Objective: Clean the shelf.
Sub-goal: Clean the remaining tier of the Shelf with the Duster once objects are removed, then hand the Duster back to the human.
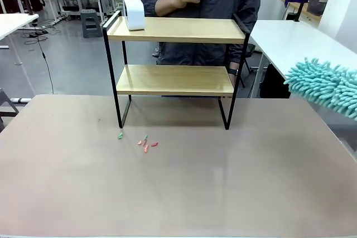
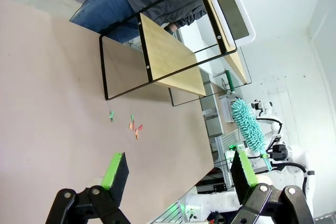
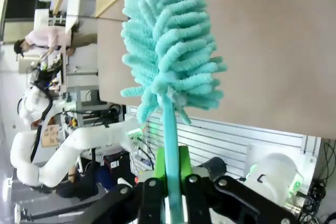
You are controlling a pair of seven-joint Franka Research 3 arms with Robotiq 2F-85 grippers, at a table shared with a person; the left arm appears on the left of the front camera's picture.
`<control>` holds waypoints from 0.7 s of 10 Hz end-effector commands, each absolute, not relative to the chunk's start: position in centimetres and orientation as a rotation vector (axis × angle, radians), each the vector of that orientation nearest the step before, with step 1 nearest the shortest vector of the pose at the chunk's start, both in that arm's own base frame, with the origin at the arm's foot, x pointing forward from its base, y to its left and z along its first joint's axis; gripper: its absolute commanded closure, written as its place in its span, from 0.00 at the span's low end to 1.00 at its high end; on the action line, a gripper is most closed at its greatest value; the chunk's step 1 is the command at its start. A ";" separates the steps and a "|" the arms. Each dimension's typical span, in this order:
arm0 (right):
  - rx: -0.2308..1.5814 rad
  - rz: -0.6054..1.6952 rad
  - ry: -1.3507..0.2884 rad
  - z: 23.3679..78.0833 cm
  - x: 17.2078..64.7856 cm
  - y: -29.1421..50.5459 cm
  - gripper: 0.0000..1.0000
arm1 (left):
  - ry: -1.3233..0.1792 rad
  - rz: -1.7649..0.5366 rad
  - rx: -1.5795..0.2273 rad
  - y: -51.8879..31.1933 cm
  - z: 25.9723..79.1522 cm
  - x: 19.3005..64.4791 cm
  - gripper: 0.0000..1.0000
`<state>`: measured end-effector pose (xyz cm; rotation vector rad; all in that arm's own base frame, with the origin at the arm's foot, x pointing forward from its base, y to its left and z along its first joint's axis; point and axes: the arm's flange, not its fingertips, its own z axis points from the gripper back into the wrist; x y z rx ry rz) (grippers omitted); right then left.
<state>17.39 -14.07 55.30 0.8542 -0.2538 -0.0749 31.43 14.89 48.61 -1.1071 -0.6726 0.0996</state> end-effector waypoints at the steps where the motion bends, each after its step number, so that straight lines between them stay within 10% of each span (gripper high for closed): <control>1: 0.854 -0.040 -0.249 55.8 17.1 -14.6 0.88 | -0.700 0.085 -1.123 14.8 48.6 31.5 0.00; 7: 0.854 -0.040 -0.249 55.8 17.1 -14.6 0.88 | -0.700 0.085 -1.123 14.8 48.6 31.5 0.00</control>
